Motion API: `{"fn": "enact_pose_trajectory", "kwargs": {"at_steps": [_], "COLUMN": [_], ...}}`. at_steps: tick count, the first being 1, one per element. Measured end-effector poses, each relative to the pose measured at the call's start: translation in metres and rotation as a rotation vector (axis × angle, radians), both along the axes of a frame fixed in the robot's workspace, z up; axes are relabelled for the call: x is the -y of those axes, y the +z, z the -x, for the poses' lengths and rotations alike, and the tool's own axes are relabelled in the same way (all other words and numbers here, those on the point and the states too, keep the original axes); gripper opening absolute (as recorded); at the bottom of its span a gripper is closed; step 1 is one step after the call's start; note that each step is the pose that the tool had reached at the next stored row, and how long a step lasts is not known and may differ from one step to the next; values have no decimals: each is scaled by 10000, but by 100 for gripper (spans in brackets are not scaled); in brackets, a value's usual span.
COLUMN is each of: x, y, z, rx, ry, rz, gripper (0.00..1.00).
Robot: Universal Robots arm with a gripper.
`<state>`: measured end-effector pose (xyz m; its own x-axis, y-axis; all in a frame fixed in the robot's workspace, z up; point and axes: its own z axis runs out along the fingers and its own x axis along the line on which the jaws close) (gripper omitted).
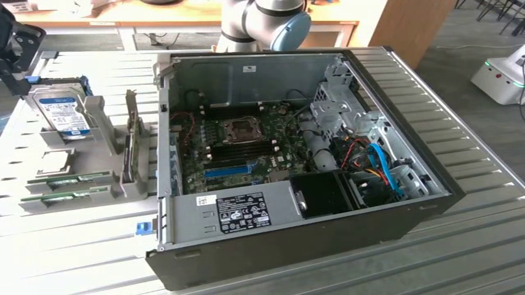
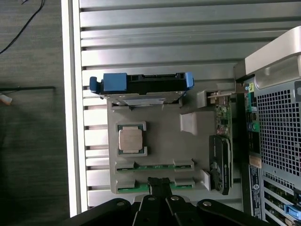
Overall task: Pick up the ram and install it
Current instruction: 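Reach for the ram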
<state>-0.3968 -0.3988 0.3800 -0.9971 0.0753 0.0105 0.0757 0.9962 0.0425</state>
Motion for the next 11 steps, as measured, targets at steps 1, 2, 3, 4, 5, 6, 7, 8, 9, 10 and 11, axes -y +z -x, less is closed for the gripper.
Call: {"fn": "enact_pose_trajectory", "kwargs": {"at_steps": [1,2,3,4,5,6,7,8,9,10,11], "x": [0,0,0,0,0,0,0,0,3,7,13], "y": [0,0,0,0,0,0,0,0,0,0,0], "z": [1,1,1,1,1,2,2,2,3,3,3], "rx": [0,1,1,1,1,1,1,1,0,0,1], "ry": [1,2,1,1,1,1,1,0,0,0,0], "rz": [0,-1,0,0,0,0,0,0,0,0,-1], "gripper": [10,10,10,10,10,10,10,10,10,10,10]}}
